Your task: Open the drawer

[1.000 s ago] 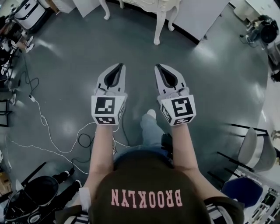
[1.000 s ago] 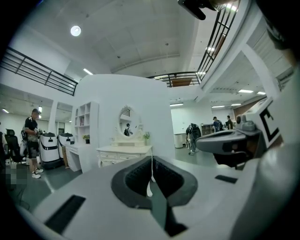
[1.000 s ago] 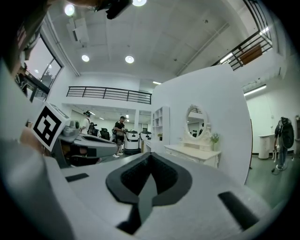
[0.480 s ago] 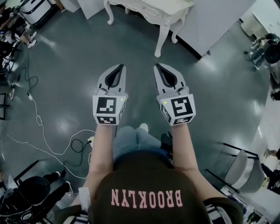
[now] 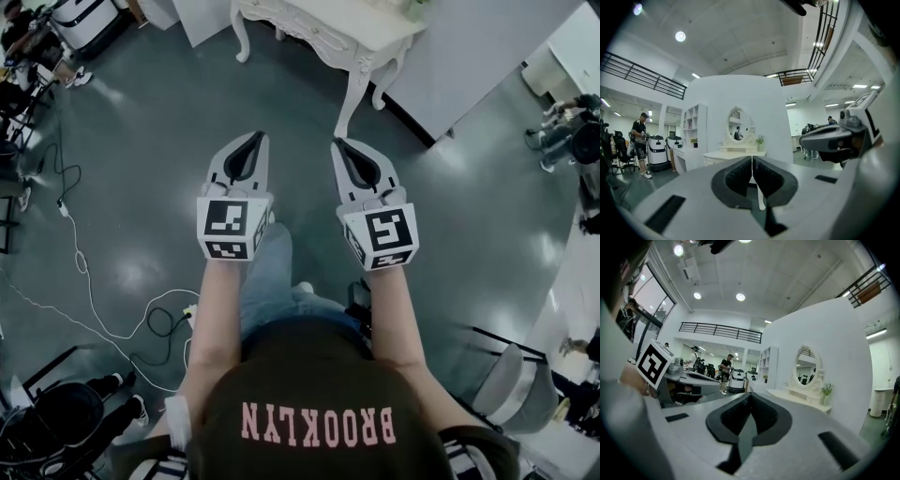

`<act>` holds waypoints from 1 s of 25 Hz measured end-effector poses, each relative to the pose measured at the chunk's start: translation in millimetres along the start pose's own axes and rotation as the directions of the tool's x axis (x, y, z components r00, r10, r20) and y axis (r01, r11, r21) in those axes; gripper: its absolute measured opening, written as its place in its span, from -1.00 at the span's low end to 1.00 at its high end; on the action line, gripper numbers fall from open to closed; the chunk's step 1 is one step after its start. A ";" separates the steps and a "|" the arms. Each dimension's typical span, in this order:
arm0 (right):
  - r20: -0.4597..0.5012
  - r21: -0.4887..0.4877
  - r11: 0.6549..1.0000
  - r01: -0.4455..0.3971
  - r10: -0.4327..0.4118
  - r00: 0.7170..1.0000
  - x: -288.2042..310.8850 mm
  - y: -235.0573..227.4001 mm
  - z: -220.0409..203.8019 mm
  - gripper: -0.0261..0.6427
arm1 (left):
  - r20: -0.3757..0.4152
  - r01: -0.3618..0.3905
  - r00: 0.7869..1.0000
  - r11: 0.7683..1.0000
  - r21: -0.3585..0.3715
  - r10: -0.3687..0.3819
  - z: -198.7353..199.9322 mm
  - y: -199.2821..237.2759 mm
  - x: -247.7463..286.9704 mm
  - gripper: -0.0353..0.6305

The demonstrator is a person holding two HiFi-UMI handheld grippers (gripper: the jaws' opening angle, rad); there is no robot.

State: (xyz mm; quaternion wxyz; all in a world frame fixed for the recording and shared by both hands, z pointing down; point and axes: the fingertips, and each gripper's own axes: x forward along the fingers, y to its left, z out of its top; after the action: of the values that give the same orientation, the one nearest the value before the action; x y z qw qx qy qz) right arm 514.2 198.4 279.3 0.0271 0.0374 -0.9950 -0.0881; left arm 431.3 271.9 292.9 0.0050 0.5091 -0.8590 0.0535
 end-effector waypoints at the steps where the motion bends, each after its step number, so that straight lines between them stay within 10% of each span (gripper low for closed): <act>1: 0.003 -0.003 1.000 0.004 -0.004 1.000 7.1 -3.3 1.7 -0.93 | 0.010 0.001 1.000 1.000 0.000 -0.001 3.1 5.4 6.7 -0.88; 25: -0.108 -0.047 0.988 0.145 -0.150 0.983 307.7 -84.7 -8.8 -0.93 | -0.009 0.105 0.994 0.988 -0.112 -0.107 -11.8 231.7 256.7 -0.88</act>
State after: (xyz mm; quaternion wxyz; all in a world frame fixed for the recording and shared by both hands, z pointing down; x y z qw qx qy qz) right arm 214.2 89.4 287.5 0.0764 0.1153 -0.9846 -0.1068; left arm 104.3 158.8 300.7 0.0426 0.5525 -0.8324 0.0087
